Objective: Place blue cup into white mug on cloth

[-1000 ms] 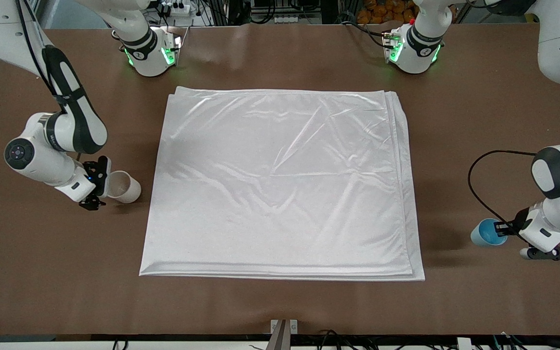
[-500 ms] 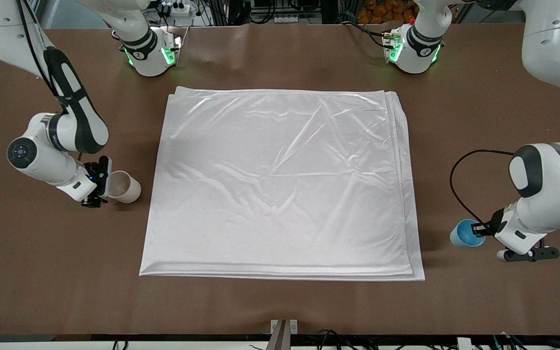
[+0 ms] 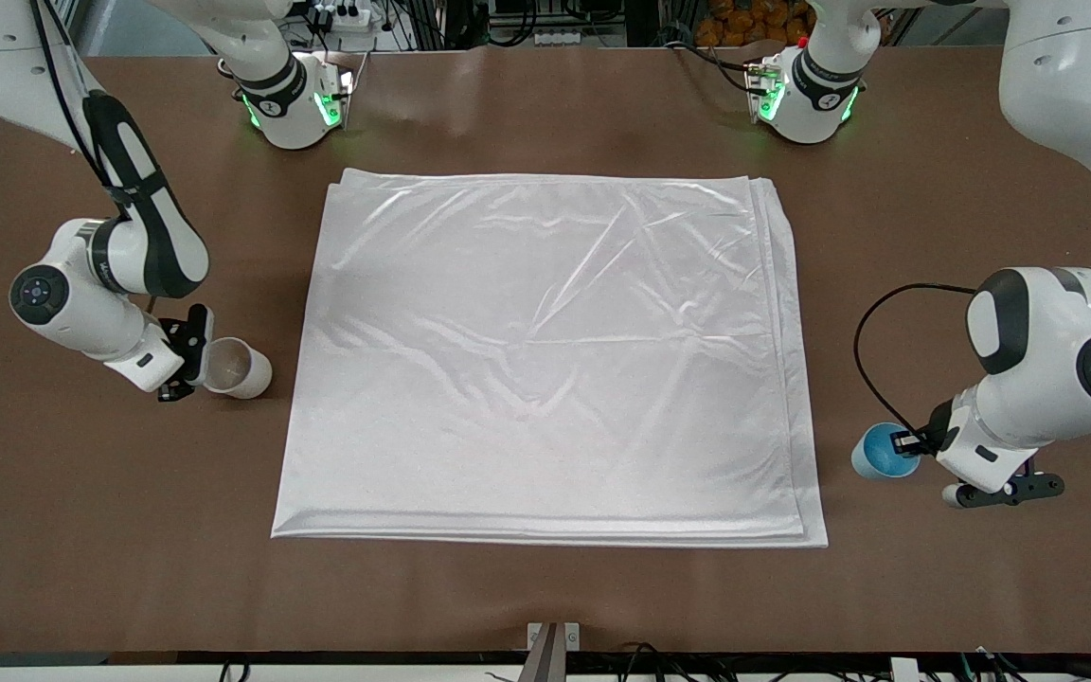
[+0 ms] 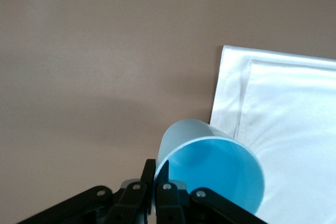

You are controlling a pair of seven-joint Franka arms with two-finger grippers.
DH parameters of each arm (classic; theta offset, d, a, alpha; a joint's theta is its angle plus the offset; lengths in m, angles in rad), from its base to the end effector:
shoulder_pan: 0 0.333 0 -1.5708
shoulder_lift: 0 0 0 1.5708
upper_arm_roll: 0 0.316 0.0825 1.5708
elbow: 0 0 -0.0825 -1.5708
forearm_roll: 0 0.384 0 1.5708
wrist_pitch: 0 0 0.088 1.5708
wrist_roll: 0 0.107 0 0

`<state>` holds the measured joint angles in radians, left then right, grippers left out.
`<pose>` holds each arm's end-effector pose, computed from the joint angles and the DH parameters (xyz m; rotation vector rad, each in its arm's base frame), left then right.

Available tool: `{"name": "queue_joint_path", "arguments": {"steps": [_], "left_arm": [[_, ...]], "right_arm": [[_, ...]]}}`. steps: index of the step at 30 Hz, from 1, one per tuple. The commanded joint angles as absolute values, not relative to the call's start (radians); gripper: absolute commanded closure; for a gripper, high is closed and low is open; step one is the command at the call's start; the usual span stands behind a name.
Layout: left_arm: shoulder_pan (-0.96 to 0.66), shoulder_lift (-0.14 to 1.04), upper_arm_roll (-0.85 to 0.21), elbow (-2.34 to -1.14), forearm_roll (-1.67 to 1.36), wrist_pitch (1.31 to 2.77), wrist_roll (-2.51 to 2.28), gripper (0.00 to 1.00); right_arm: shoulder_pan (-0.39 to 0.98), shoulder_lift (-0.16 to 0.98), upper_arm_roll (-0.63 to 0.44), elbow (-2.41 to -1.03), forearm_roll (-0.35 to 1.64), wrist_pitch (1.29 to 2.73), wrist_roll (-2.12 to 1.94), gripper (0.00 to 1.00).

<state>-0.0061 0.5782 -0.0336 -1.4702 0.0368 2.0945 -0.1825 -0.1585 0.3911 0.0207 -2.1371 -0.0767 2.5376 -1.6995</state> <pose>0.7132 -0.0224 0.3467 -3.1252 -0.2050 -0.0748 0.5689 -0.0780 0.2210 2.1422 2.2571 -0.0353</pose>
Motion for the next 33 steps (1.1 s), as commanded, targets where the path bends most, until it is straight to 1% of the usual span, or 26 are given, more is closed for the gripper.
{"name": "queue_joint_path", "arguments": {"steps": [1,6,9,12,18,25,33], "left_arm": [[-0.009,0.555,-0.035,-1.485,0.043,2.08,-0.204,1.0],[-0.012,0.548,-0.037,-1.485,0.043,2.068,-0.225,1.0],[-0.012,0.546,-0.046,-1.485,0.043,2.059,-0.229,1.0],[-0.012,0.537,-0.055,-1.486,0.043,2.057,-0.236,1.0],[-0.011,0.532,-0.081,-1.485,0.044,2.02,-0.271,1.0],[-0.011,0.518,-0.124,-1.485,0.043,1.997,-0.333,1.0],[-0.011,0.518,-0.167,-1.486,0.044,1.994,-0.394,1.0]], "right_arm": [[-0.172,0.328,0.032,-2.152,-0.087,2.53,-1.703,1.0],[-0.17,0.29,0.058,-2.151,-0.065,2.514,-1.701,1.0],[-0.169,0.269,0.093,-2.148,0.0,2.485,-1.7,1.0],[-0.167,0.261,0.133,-2.146,0.072,2.461,-1.698,1.0],[-0.146,0.267,0.238,-2.141,0.147,2.47,-1.655,1.0],[0.007,0.276,0.242,-2.138,0.146,2.497,-1.468,1.0],[0.196,0.333,0.235,-2.085,0.127,2.519,-1.185,1.0]]}}
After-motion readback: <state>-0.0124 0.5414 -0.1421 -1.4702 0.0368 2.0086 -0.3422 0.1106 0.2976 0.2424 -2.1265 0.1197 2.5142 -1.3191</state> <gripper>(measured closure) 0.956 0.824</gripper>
